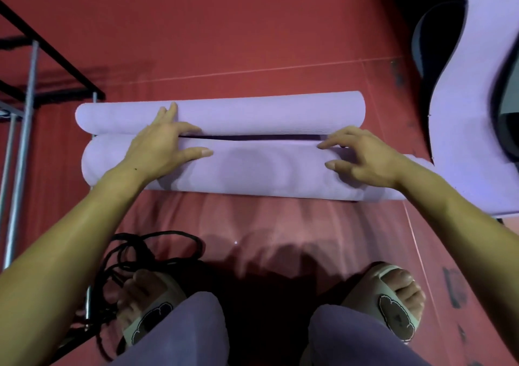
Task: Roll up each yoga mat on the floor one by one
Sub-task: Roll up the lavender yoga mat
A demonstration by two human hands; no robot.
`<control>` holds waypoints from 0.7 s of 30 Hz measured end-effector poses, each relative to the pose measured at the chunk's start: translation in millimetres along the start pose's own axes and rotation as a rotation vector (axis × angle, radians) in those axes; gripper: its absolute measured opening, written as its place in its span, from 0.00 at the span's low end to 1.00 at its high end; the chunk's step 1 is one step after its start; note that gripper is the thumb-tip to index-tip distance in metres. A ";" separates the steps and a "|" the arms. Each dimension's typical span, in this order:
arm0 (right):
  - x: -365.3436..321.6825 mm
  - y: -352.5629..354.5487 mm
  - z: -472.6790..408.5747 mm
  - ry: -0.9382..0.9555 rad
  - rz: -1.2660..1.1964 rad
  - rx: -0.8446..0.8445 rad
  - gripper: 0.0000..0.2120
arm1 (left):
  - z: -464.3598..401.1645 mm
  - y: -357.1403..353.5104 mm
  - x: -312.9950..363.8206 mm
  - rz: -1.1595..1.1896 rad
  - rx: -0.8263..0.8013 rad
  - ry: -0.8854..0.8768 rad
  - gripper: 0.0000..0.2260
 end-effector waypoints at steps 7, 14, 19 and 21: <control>-6.9 -7.9 -7.9 -0.021 0.101 -0.016 0.21 | 0.3 4.7 16.7 -0.089 0.137 -0.049 0.19; -1.9 -13.9 -14.4 -0.041 0.107 0.007 0.20 | 8.7 5.8 22.8 -0.157 0.167 -0.081 0.17; -6.6 -16.3 -11.5 -0.043 0.193 0.018 0.26 | 5.7 -1.0 19.9 -0.207 0.005 -0.093 0.33; -8.2 -17.9 -12.3 -0.067 0.243 0.037 0.29 | 6.2 -6.9 21.4 -0.282 -0.051 -0.106 0.45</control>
Point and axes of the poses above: each hand's wrist, its own z-axis away from the middle knuckle, its own y-axis out of the back of the hand, x = y × z, the point moved 9 cm from there along -z, towards the middle knuckle
